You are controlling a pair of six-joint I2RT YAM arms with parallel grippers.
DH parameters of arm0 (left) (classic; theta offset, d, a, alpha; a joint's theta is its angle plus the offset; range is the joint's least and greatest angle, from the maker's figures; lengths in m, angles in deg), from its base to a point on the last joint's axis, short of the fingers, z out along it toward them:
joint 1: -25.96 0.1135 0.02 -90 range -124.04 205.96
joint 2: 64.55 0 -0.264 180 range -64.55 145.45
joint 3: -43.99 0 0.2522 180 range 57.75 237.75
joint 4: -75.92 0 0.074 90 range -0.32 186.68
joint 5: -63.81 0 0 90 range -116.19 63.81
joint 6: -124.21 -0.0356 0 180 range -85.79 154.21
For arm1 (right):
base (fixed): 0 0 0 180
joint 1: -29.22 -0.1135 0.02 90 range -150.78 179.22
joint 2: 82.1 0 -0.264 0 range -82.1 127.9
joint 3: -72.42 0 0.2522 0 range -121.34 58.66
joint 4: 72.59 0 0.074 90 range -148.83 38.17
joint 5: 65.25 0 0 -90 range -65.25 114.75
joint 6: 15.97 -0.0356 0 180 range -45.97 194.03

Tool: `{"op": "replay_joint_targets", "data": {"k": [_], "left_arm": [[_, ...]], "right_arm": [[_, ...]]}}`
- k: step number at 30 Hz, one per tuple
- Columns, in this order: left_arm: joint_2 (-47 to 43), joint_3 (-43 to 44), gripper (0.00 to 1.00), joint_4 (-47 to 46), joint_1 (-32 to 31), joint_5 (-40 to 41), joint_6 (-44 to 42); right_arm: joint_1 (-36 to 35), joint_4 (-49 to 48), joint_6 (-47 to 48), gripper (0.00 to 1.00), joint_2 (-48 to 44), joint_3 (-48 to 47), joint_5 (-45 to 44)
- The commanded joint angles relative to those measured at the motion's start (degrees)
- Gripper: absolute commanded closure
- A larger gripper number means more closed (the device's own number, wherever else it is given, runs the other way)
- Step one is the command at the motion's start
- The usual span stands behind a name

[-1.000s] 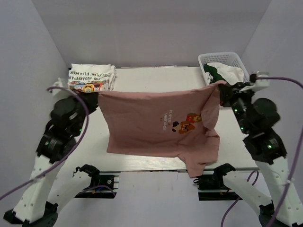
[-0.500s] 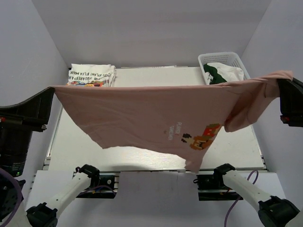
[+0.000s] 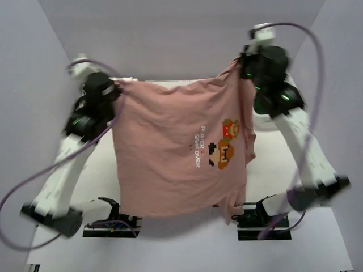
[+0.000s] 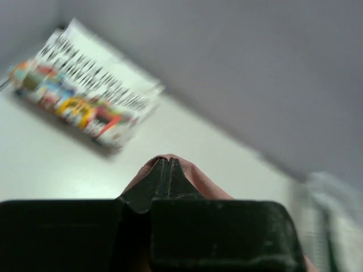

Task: Fold and stack the t-shirts

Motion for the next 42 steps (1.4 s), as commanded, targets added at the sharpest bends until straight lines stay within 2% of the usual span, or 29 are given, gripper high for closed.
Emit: {"op": "replay_joint_targets", "data": {"k": [1, 3, 4, 5, 6, 7, 8, 9, 11, 12, 13, 14, 15, 18, 20, 25, 32, 37, 40, 42], "left_arm": [[9.5, -7.8, 1.0, -1.0, 2.9, 8.2, -0.7], [14.9, -10.1, 1.0, -5.0, 6.5, 5.6, -0.7], [21.6, -10.1, 1.0, -5.0, 8.0, 4.8, -0.7], [25.4, -7.3, 1.0, -3.8, 10.4, 3.2, 0.3], [29.4, -4.5, 0.95, -2.3, 10.4, 1.6, 0.3], [33.1, -1.1, 0.84, 0.1, 12.0, 0.6, 0.3], [39.6, 2.3, 0.72, 2.2, 12.0, -0.1, -0.3], [41.7, 8.3, 0.55, 5.2, 12.0, -1.6, -1.3], [42.9, 11.1, 0.47, 5.2, 12.0, -4.4, -3.8], [41.0, 10.4, 0.17, 1.8, 12.0, -6.1, -4.8], [39.4, 9.0, 0.0, -0.8, 11.5, -8.0, -7.6], [37.2, 6.9, 0.0, -4.0, 11.5, -13.1, -9.3], [35.1, 3.0, 0.0, -8.5, 11.5, -15.0, -10.0], [27.0, -5.5, 0.0, -14.8, 10.9, -21.2, -11.3], [23.2, -10.8, 0.0, -16.5, 10.9, -25.9, -11.9], [21.8, -17.8, 0.0, -14.4, 10.9, -29.4, -9.6], [26.8, -25.3, 0.0, -17.5, 10.3, -33.5, -8.4], [32.8, -25.3, 0.0, -18.9, 10.3, -28.4, -7.2], [38.4, -21.8, 0.0, -19.5, 11.5, -28.4, -7.2], [41.7, -19.5, 0.0, -18.5, 11.6, -25.6, -7.2]], "right_arm": [[0.9, -3.1, 1.0, 1.0, 11.7, 2.0, 0.2], [1.3, -4.9, 1.0, 1.0, 16.1, 2.8, 3.9], [1.5, -4.3, 1.1, 1.0, 23.0, 2.4, 4.6], [1.7, -3.2, 1.6, 0.86, 25.9, 0.3, 6.8], [1.7, -1.6, 0.3, 0.67, 28.7, -1.4, 6.8], [1.8, 2.4, 0.2, 0.49, 36.5, -6.3, 7.0], [1.8, 5.5, -0.1, 0.3, 38.9, -11.9, 7.2], [1.9, 6.8, -1.5, 0.1, 40.5, -15.9, 6.7], [1.8, 7.5, -2.5, 0.1, 43.1, -17.2, 6.9], [1.7, 5.7, -2.8, 0.1, 42.4, -13.4, 7.0], [1.7, 3.1, -2.9, 0.1, 39.0, -11.2, 8.6], [1.7, 1.7, -4.7, 0.1, 37.4, -9.2, 8.8], [1.7, -1.0, -5.1, 0.1, 34.9, -2.4, 9.6], [1.8, -2.8, -6.7, 0.1, 29.6, 6.0, 9.0], [1.9, -2.5, -8.1, 0.1, 27.8, 8.9, 8.4], [1.8, 0.7, -12.0, 0.1, 27.9, 15.1, 2.5], [2.1, -3.3, -14.4, 0.1, 27.3, 25.0, 2.2], [3.3, -3.7, -15.8, 0.1, 29.9, 26.1, 2.5], [4.6, -4.3, -16.9, 0.1, 32.1, 26.5, 2.8], [5.3, -4.4, -17.1, 0.1, 32.7, 26.6, 3.0]]}}
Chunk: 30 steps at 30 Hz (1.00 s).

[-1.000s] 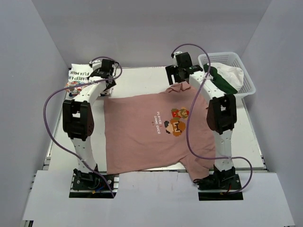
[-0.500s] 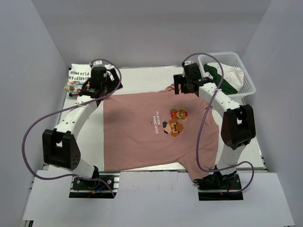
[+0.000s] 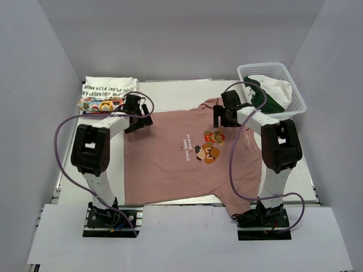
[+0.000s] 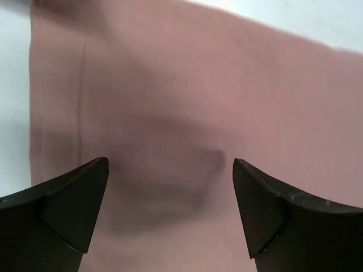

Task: Fold and stack the t-shirts

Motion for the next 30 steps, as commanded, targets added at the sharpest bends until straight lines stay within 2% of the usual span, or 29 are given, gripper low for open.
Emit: {"op": "replay_joint_targets", "data": {"k": [1, 3, 12, 17, 23, 27, 30], "left_arm": [[6.1, 6.6, 0.0, -1.2, 0.7, 5.3, 0.7], [9.1, 9.0, 0.0, -0.4, 0.7, 7.2, 0.7], [22.3, 24.8, 0.0, 1.3, 1.2, 6.6, -1.6], [28.8, 32.2, 0.0, 4.3, 1.7, 6.6, -2.8], [31.2, 40.0, 0.0, 6.9, 2.3, 4.4, -3.9], [27.4, 36.5, 0.0, 6.9, 1.8, 3.7, -4.4], [20.4, 30.8, 0.0, 6.3, 1.1, 3.0, -4.4]], "right_arm": [[1.5, -2.3, -2.1, 0.1, 1.6, 0.3, 0.0], [2.0, -1.9, -2.6, 0.1, 1.8, 1.0, 0.3], [4.4, -3.5, -4.4, 0.1, 3.5, 4.1, -0.4], [5.6, -4.0, -2.9, 0.1, 5.7, 2.1, 0.1], [6.6, -3.6, -0.3, 0.1, 7.9, -2.8, 1.6], [5.6, -4.2, 2.3, 0.1, 4.7, -2.2, 4.3], [4.2, -5.7, 2.8, 0.1, -0.9, 1.2, 5.2]]}}
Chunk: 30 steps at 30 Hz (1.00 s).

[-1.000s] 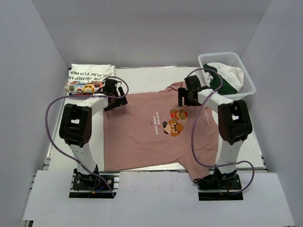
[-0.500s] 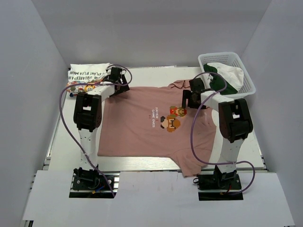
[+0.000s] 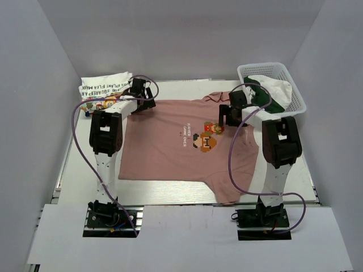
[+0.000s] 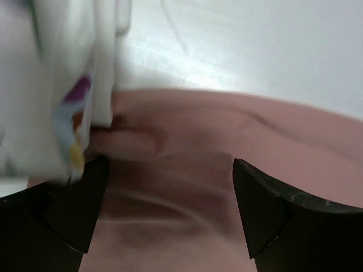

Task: Fold and stack the t-shirts

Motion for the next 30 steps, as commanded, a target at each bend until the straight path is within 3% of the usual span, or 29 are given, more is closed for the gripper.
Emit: {"op": "replay_joint_targets", "data": {"k": [1, 7, 10, 14, 17, 20, 23, 26, 30], "left_arm": [[-8.7, -5.4, 0.0, 3.1, -0.7, -1.5, -0.4], [-24.9, -16.2, 0.0, 8.9, -1.2, -4.5, 4.2], [-33.4, -29.4, 0.0, 14.2, -1.2, -2.5, 10.2], [-51.9, -48.3, 0.0, 16.9, -1.7, -0.8, 22.3], [-65.0, -58.5, 0.0, 23.2, -0.4, -0.8, 25.9], [-75.9, -64.6, 0.0, 31.7, -0.4, 5.8, 34.3], [-84.2, -71.7, 0.0, 24.2, -0.1, 0.0, 34.9], [-83.0, -73.9, 0.0, 24.8, 0.0, 2.2, 38.6], [-78.0, -74.0, 0.09, 21.2, 0.0, 2.9, 40.1]], "right_arm": [[-1.5, -0.9, 2.2, 0.1, -8.6, 2.5, 2.2], [-5.1, -0.2, -0.2, 0.1, -21.1, 12.9, -0.5], [-8.1, 3.4, -4.3, 0.1, -28.5, 19.5, -5.0], [-12.5, 12.8, -14.4, 0.1, -38.3, 28.5, -5.8], [-16.4, 15.6, -17.3, 0.1, -44.6, 36.3, -2.3], [-19.9, 20.6, -19.7, 0.1, -53.0, 42.4, 1.1], [-22.5, 24.0, -18.3, 0.1, -61.9, 44.8, 6.1], [-23.5, 24.5, -16.8, 0.1, -65.0, 44.2, 14.3], [-25.3, 28.0, -19.9, 0.1, -64.5, 44.9, 12.2]]}}
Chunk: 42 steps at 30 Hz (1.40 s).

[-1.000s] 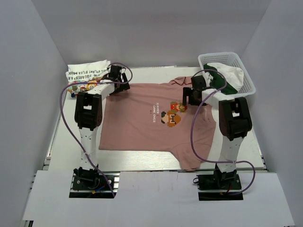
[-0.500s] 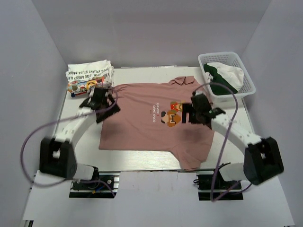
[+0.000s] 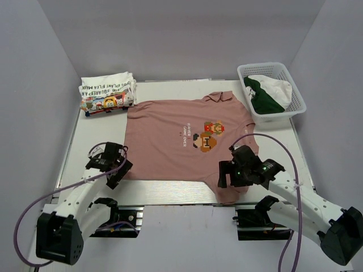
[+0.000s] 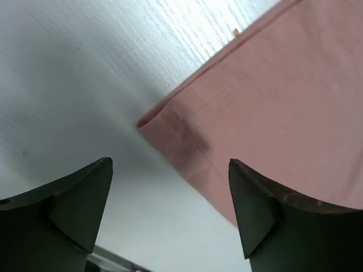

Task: Fold and stack the t-shirts

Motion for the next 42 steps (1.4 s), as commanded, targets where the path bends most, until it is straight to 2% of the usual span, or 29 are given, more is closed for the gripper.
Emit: {"op": "replay_joint_targets", "data": {"k": [1, 3, 4, 6, 7, 9, 10, 15, 18, 19, 22, 29, 37, 42], "left_arm": [[5.1, -0.8, 0.12, -5.1, 0.3, 1.0, 3.1], [7.4, -2.1, 0.26, -8.4, 0.3, -0.3, 2.5], [9.3, -3.1, 0.41, -9.3, 0.3, -0.3, 2.5], [10.8, -4.5, 0.58, -11.3, 0.3, -0.9, 2.5], [11.5, -4.5, 0.75, -11.3, 0.3, -0.9, 2.5], [12.7, -4.0, 0.89, -11.3, 0.3, -0.9, 2.5], [12.7, -3.9, 1.0, -10.7, 0.3, -0.3, 2.5], [11.4, -2.6, 1.0, -9.1, 0.3, 2.1, 3.0], [8.8, -2.6, 1.0, -9.1, 0.3, 2.6, 3.0], [8.3, -2.6, 1.0, -8.6, 0.3, 2.6, 3.0], [6.9, -1.2, 1.0, -7.1, 0.3, 2.6, 3.0], [4.1, 0.5, 1.0, -6.0, 0.3, 2.6, 2.0], [5.1, 4.2, 1.0, -7.3, 0.3, 3.2, 1.4], [9.9, 10.2, 1.0, -8.6, 0.3, 5.7, 1.4]], "right_arm": [[-1.8, 3.5, -3.1, 0.1, 0.7, -0.6, 3.5], [-3.5, 3.1, -3.7, 0.1, 1.8, 0.2, 3.7], [-4.3, 3.9, -4.3, 0.1, 3.0, 0.3, 3.2], [-6.0, 3.5, -5.0, 0.1, 4.9, 1.1, 3.8], [-6.4, 2.2, -5.8, 0.1, 5.3, 1.7, 4.3], [-8.4, 1.3, -7.7, 0.11, 6.3, 3.1, 4.5], [-8.9, 1.9, -8.8, 0.12, 7.4, 3.2, 2.8], [-12.6, -0.2, -13.8, 0.14, 12.5, 3.3, -4.4], [-15.2, 0.4, -15.5, 0.28, 18.5, 1.8, -7.2], [-15.5, 0.9, -16.7, 0.51, 18.9, 1.4, -9.7], [-17.2, 5.8, -19.6, 0.89, 19.7, -1.1, -12.3], [-17.0, 11.8, -20.2, 1.0, 18.5, -8.1, -18.6], [-15.7, 13.4, -14.9, 1.0, 21.8, -17.0, -26.9], [-10.2, 10.5, -10.6, 1.0, 25.5, -22.7, -31.5]]}}
